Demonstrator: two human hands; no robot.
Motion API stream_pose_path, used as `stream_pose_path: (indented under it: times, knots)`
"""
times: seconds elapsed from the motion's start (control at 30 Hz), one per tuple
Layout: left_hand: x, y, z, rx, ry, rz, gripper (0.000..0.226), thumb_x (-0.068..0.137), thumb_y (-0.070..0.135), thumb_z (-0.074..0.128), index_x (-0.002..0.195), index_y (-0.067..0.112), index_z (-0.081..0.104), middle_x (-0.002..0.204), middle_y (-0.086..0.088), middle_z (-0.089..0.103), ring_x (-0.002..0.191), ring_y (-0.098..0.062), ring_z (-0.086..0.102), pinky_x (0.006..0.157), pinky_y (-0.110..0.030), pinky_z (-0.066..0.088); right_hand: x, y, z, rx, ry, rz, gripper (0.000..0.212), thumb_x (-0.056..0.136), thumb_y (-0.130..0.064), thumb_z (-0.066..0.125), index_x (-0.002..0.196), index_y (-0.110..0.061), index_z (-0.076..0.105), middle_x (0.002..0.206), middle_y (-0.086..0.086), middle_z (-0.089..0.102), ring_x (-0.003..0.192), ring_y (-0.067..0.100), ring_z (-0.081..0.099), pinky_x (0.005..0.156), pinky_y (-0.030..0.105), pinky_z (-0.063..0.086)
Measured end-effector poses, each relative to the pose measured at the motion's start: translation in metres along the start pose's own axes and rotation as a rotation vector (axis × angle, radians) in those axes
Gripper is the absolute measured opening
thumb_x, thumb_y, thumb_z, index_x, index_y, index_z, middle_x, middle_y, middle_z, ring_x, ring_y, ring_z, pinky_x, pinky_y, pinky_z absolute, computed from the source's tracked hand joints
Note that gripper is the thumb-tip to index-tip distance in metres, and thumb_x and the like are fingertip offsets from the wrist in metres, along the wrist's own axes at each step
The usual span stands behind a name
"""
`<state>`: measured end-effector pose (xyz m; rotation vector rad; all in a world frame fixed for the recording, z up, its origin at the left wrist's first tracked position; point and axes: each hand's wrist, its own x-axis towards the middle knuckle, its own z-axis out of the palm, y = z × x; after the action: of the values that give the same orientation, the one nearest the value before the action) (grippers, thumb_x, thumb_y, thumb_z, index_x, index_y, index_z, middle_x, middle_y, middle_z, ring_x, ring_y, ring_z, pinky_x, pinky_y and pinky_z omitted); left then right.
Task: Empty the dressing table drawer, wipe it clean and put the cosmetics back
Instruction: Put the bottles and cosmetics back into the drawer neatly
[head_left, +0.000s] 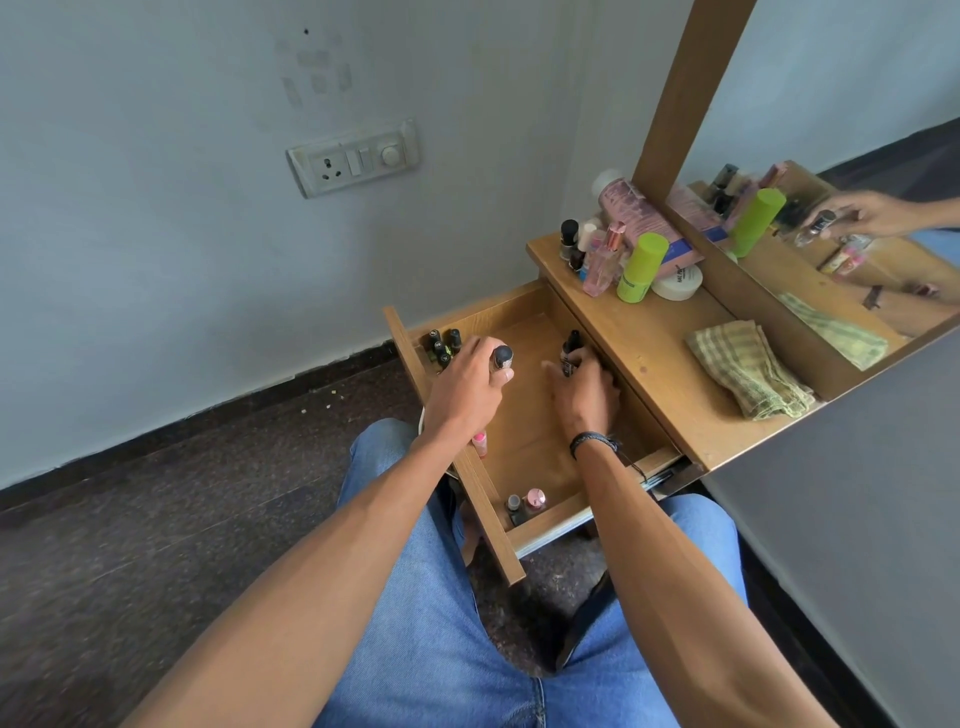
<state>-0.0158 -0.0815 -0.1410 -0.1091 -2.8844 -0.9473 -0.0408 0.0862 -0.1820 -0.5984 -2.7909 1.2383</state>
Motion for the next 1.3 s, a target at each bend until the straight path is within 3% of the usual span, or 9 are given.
stream_pose_path:
  times: [0.17, 0.33, 0.5, 0.6, 0.87, 1.03, 1.13, 1.3]
  knots:
    - [-0.001, 0.0, -0.001, -0.021, 0.012, -0.001, 0.02, 0.099, 0.024, 0.061, 0.117, 0.021, 0.053, 0.116, 0.008, 0.053, 0.094, -0.013, 0.058, 0.07, -0.032, 0.052, -0.005, -0.005, 0.006, 0.11, -0.107, -0.146, 0.043, 0.089, -0.037, 0.078, 0.122, -0.017, 0.06, 0.117, 0.007, 0.068, 0.097, 0.016, 0.059, 0.086, 0.033, 0.05]
    - [-0.002, 0.003, -0.002, -0.023, 0.039, -0.042, 0.022, 0.099, 0.02, 0.06, 0.121, 0.016, 0.055, 0.121, 0.003, 0.054, 0.093, -0.009, 0.05, 0.07, -0.025, 0.039, -0.003, -0.005, 0.012, 0.126, -0.162, -0.206, 0.038, 0.089, -0.019, 0.078, 0.122, -0.02, 0.058, 0.117, 0.008, 0.067, 0.104, 0.023, 0.063, 0.093, 0.041, 0.055]
    - [0.001, 0.006, -0.003, -0.017, 0.008, -0.094, 0.024, 0.098, 0.016, 0.06, 0.121, 0.017, 0.055, 0.12, 0.002, 0.055, 0.1, -0.02, 0.06, 0.077, -0.036, 0.054, -0.001, -0.003, 0.017, 0.083, -0.209, -0.244, 0.034, 0.09, -0.003, 0.068, 0.119, -0.019, 0.061, 0.114, 0.007, 0.069, 0.107, 0.021, 0.065, 0.095, 0.044, 0.056]
    - [0.005, 0.006, -0.001, -0.008, -0.021, -0.118, 0.024, 0.098, 0.015, 0.058, 0.122, 0.017, 0.057, 0.122, 0.002, 0.056, 0.103, -0.021, 0.06, 0.078, -0.035, 0.05, 0.003, -0.002, 0.021, 0.068, -0.212, -0.268, 0.032, 0.088, 0.004, 0.061, 0.112, -0.016, 0.066, 0.105, 0.004, 0.071, 0.098, 0.02, 0.066, 0.091, 0.044, 0.057]
    - [0.031, 0.006, 0.004, 0.025, -0.078, -0.234, 0.015, 0.096, 0.02, 0.064, 0.11, 0.016, 0.065, 0.112, -0.002, 0.066, 0.098, -0.026, 0.066, 0.073, -0.035, 0.047, 0.005, -0.005, 0.025, 0.092, -0.244, -0.227, 0.03, 0.085, -0.005, 0.068, 0.114, -0.014, 0.068, 0.101, 0.002, 0.07, 0.094, 0.019, 0.065, 0.088, 0.039, 0.056]
    - [0.041, 0.004, 0.008, 0.045, -0.129, -0.282, 0.014, 0.095, 0.018, 0.065, 0.108, 0.015, 0.067, 0.107, -0.008, 0.071, 0.099, -0.031, 0.067, 0.08, -0.04, 0.056, 0.005, -0.01, 0.026, 0.015, -0.236, -0.318, 0.013, 0.088, -0.019, 0.072, 0.097, -0.014, 0.063, 0.096, 0.003, 0.06, 0.081, 0.018, 0.054, 0.07, 0.031, 0.045]
    - [0.043, 0.004, 0.009, 0.049, -0.144, -0.291, 0.014, 0.096, 0.018, 0.065, 0.109, 0.016, 0.067, 0.107, -0.009, 0.071, 0.098, -0.03, 0.068, 0.078, -0.038, 0.055, 0.008, -0.012, 0.031, -0.023, -0.211, -0.322, 0.016, 0.09, -0.014, 0.07, 0.087, -0.015, 0.055, 0.096, 0.007, 0.058, 0.082, 0.024, 0.053, 0.071, 0.033, 0.042]
    - [0.051, 0.01, 0.016, 0.052, -0.149, -0.266, 0.011, 0.096, 0.018, 0.065, 0.107, 0.015, 0.067, 0.107, -0.008, 0.071, 0.096, -0.03, 0.069, 0.073, -0.036, 0.055, 0.015, -0.018, 0.034, 0.004, -0.15, -0.25, 0.011, 0.09, -0.011, 0.066, 0.1, -0.008, 0.065, 0.104, 0.011, 0.063, 0.092, 0.031, 0.061, 0.082, 0.042, 0.053]
